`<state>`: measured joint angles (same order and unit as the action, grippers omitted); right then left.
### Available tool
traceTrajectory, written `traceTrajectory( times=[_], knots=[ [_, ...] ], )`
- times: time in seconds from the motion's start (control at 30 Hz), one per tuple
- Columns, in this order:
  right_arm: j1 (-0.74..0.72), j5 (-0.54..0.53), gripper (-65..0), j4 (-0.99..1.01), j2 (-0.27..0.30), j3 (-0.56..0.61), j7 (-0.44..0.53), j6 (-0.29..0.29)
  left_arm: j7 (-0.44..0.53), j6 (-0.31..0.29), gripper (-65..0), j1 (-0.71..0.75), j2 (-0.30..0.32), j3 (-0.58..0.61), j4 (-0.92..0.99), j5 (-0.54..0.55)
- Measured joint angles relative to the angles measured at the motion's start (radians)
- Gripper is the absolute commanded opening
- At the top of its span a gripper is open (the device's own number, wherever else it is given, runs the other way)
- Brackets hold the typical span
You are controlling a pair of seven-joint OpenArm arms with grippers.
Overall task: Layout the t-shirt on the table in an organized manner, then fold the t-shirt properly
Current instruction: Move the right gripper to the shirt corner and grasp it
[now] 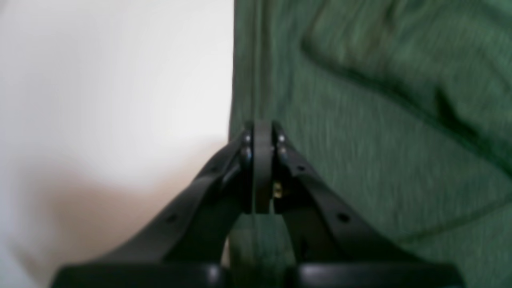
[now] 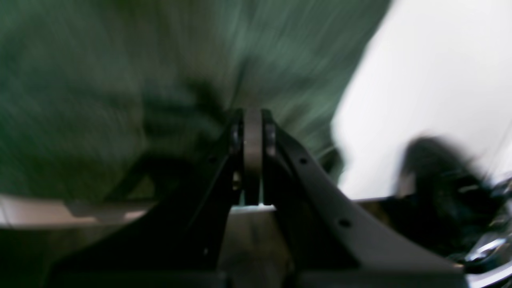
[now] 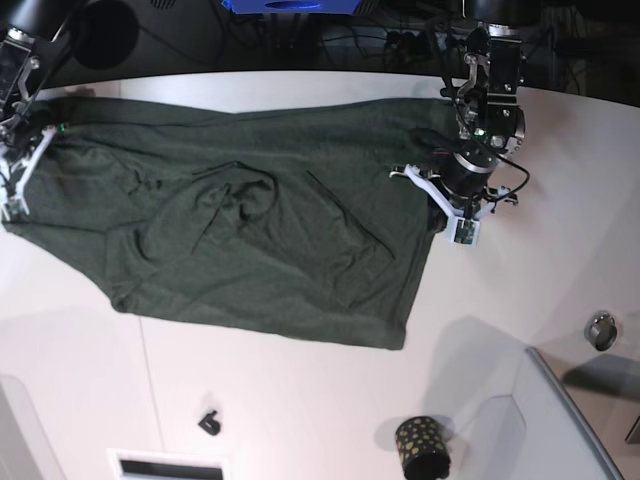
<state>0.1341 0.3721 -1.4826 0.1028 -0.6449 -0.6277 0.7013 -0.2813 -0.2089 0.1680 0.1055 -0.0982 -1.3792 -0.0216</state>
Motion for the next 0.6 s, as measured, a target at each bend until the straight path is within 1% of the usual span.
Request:
traceTrajectory(
  times=[0.17,0.37,0.43,0.53,0.6],
  knots=[
    [0.000,0.003,-64.2,-0.051,-0.018,0.002,-0.006,0.000,-0.002,-0.001,-65.0,-0.026,-0.029,0.004,0.014,-0.004],
    [0.009,0.002,-64.2,-0.032,-0.029,0.002,-0.004,0.000,-0.002,-0.001,-65.0,-0.045,-0.019,0.036,0.064,-0.005],
    [0.012,0.002,-64.2,-0.031,-0.032,0.002,-0.005,0.003,-0.017,0.000,-65.0,-0.013,-0.021,0.034,0.002,-0.002],
    [0.015,0.003,-64.2,-0.029,-0.028,0.000,-0.005,0.003,-0.014,-0.001,-65.0,0.081,-0.020,0.035,-0.164,-0.001],
    [0.015,0.002,-64.2,-0.028,-0.026,0.001,-0.005,0.003,-0.081,-0.001,-65.0,0.156,-0.014,0.036,-0.264,-0.001]
  ],
)
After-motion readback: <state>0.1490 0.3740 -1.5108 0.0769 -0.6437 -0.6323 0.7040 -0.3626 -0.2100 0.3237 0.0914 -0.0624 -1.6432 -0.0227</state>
